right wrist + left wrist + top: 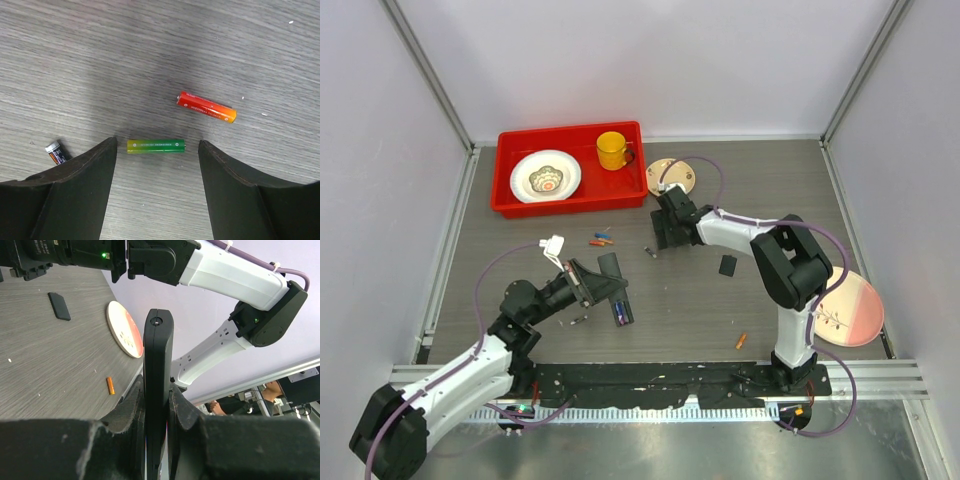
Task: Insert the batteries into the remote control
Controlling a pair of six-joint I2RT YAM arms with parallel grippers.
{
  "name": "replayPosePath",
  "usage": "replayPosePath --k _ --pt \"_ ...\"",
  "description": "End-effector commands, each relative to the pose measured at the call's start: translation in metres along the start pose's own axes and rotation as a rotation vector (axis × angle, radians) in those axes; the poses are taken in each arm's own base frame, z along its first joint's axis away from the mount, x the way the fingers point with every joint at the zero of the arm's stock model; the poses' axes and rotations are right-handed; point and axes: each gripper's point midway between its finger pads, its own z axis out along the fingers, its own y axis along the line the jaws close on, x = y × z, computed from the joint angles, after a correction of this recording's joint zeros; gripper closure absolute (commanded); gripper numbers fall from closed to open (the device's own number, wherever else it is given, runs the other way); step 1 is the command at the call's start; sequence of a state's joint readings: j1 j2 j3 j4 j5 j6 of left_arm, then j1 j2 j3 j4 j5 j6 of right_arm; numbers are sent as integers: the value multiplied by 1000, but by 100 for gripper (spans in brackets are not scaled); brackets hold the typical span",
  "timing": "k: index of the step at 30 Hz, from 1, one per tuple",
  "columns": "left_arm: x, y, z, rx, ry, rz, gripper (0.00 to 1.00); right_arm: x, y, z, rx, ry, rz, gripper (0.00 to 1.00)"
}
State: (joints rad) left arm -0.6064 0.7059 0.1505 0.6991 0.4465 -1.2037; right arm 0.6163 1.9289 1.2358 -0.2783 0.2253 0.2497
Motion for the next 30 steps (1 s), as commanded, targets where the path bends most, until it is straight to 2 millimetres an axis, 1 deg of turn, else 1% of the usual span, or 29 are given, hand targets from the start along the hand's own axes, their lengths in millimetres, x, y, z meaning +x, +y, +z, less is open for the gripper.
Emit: replayPosePath --k 1,10,13,14,19,21,22,23,25,26,27,28,29,30 --pt "-5 -13 -2 53 -20 22 100 -6 -2 6 -16 -6 34 29" --pt "-5 -11 -2 51 -24 27 100 3 -3 9 -36 13 34 38" --pt "-6 -12 -2 55 -26 29 100 9 -4 11 -35 34 30 44" --pt "-6 -12 -2 55 -26 29 100 11 -5 12 -36 37 32 49" --pt "-6 -11 -2 53 -27 28 100 19 -6 10 -36 47 45 61" --pt "-6 -11 -2 53 -28 28 100 16 -5 6 -41 36 54 66" --pt "-6 -11 -2 53 -28 28 100 19 -6 5 -40 39 66 69" --pt "-5 -11 -2 52 -27 27 100 14 -6 -1 -40 21 79 76" --pt "-6 -11 -2 51 -29 29 100 12 -6 -7 -38 9 129 83" --pt "-6 -10 -2 49 -30 28 100 9 -6 -11 -35 -1 152 91" --pt "-6 -11 -2 49 -32 29 100 1 -8 -20 -22 -30 181 97" --pt "-7 -10 -2 49 -34 29 100 1 -9 -25 -13 -37 220 99" --pt "-7 -10 -2 49 -34 30 100 -1 -7 -28 -13 -42 294 99" --pt "-7 -10 -1 48 -36 32 100 -7 -7 -37 -11 -67 350 99"
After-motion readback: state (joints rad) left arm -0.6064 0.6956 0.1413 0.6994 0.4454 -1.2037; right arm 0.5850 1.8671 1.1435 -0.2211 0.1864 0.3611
